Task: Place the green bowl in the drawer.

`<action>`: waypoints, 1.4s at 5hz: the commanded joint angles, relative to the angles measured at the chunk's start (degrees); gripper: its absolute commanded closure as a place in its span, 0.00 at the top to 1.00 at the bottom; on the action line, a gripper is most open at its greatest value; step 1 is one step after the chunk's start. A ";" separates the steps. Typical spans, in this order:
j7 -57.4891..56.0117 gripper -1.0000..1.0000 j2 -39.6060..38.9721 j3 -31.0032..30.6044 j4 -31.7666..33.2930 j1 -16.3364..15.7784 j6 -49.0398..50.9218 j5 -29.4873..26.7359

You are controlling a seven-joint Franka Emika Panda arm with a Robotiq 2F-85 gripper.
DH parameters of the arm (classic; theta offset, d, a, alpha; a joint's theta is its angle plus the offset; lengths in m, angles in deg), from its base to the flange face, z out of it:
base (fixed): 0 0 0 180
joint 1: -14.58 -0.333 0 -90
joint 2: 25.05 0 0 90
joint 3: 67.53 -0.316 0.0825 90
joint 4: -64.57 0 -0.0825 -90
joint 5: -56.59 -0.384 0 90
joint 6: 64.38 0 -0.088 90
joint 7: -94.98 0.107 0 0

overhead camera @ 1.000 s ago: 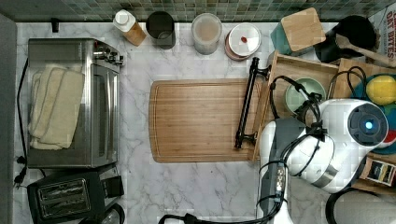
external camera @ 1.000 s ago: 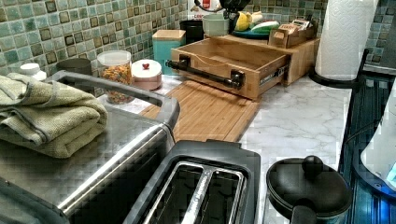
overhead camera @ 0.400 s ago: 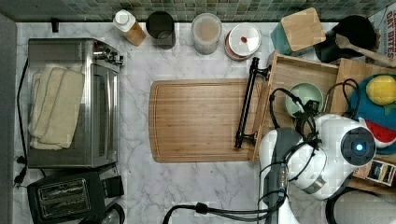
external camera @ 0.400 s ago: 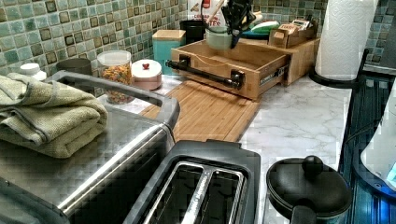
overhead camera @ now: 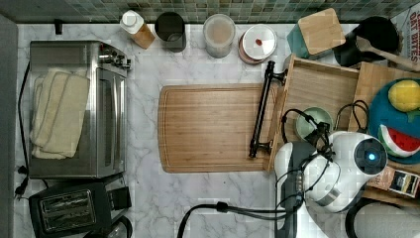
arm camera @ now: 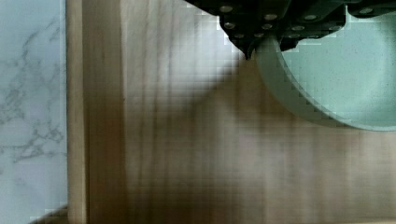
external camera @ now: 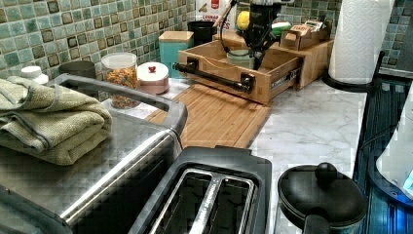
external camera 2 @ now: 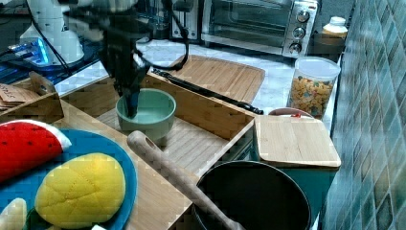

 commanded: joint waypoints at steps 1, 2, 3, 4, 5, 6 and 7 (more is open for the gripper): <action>-1.44 0.00 -1.17 0.47 0.64 0.79 -6.24 0.57; -0.82 0.00 -1.43 0.44 0.82 0.50 -6.74 1.00; -3.17 0.00 -1.82 0.02 0.89 1.17 -7.20 -0.40; -4.78 0.00 -2.66 -0.18 0.03 1.41 -6.07 -0.44; -4.43 0.12 -3.14 0.04 -0.64 0.89 -5.06 -0.81; -4.02 0.85 -3.54 -0.14 -1.26 0.93 -3.92 -0.58; -3.45 1.00 -3.64 -0.01 -1.29 0.73 -4.09 0.02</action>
